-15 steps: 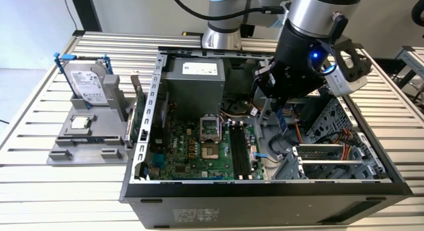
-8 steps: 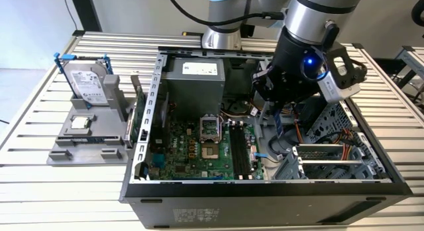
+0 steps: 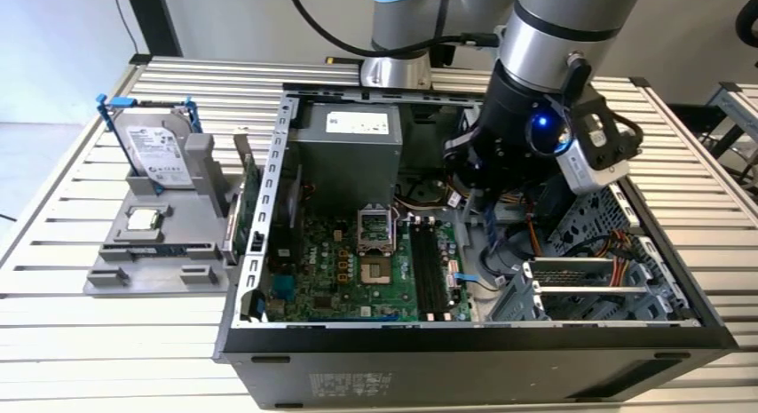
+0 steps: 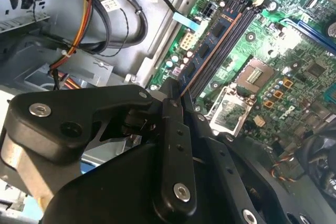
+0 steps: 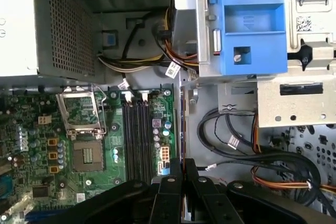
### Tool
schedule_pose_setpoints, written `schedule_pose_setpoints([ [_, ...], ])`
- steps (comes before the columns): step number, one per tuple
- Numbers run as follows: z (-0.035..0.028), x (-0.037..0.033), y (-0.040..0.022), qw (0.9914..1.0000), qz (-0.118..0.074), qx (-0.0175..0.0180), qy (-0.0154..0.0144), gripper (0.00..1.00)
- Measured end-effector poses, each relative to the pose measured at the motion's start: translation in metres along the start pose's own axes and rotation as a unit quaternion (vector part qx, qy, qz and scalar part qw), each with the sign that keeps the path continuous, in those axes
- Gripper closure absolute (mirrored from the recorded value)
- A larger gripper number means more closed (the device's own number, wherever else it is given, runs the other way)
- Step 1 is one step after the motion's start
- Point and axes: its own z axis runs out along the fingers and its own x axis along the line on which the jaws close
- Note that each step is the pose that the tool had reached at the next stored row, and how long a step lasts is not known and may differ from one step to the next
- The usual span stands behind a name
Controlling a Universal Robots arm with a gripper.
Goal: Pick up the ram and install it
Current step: 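Insert the ram into the slot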
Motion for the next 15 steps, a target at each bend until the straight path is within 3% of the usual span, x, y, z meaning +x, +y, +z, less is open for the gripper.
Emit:
schedule_pose_setpoints([
  [7,0.0093,0.0043,-0.0006,0.99998,-0.006,-0.0026,0.0002,1.0],
  [15,0.0216,0.0089,-0.0012,0.99988,-0.015,-0.003,0.0005,1.0],
])
